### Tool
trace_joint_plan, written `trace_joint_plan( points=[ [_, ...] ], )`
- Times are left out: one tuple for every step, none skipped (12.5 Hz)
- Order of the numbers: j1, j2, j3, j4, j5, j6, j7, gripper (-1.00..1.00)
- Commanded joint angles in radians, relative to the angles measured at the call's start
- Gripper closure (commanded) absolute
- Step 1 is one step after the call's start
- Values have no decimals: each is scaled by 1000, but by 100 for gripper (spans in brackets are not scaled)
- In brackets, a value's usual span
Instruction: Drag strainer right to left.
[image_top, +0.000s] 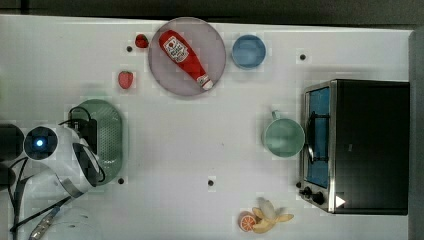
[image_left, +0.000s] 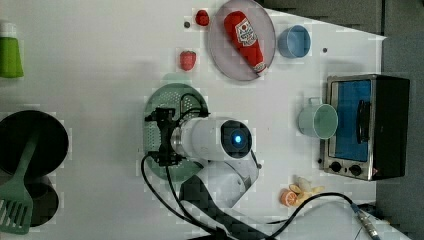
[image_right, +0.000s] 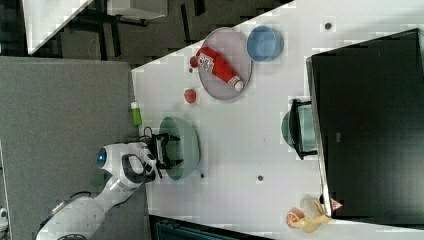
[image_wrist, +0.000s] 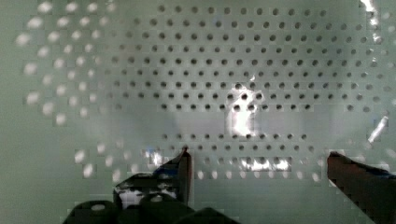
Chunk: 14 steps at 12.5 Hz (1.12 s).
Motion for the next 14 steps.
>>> trace_joint_plan(
  points=[
    [15,0,13,56,13,-21,38,-100],
    [19,2,12,61,17,-20,38,-100],
    [19,1,9,63,17,-19,38,-100],
    [19,-6,6,64,17,-24,38,-100],
    [18,-23,-4,60,14,-42,32,-100],
    [17,-54,-22,53,13,-87,8,-100],
    [15,-98,-46,45,13,-144,-46,-100],
    [13,-151,-71,44,13,-213,-131,-100],
    [9,-208,-101,47,13,-268,-231,-100],
    [5,-269,-137,48,13,-313,-323,-100],
    [0,-331,-180,48,13,-359,-400,-100],
    [-4,-394,-229,48,13,-411,-468,-100],
    [-10,-456,-282,48,13,-466,-526,-100],
    [-16,-515,-338,48,12,-526,-585,-100]
  ],
)
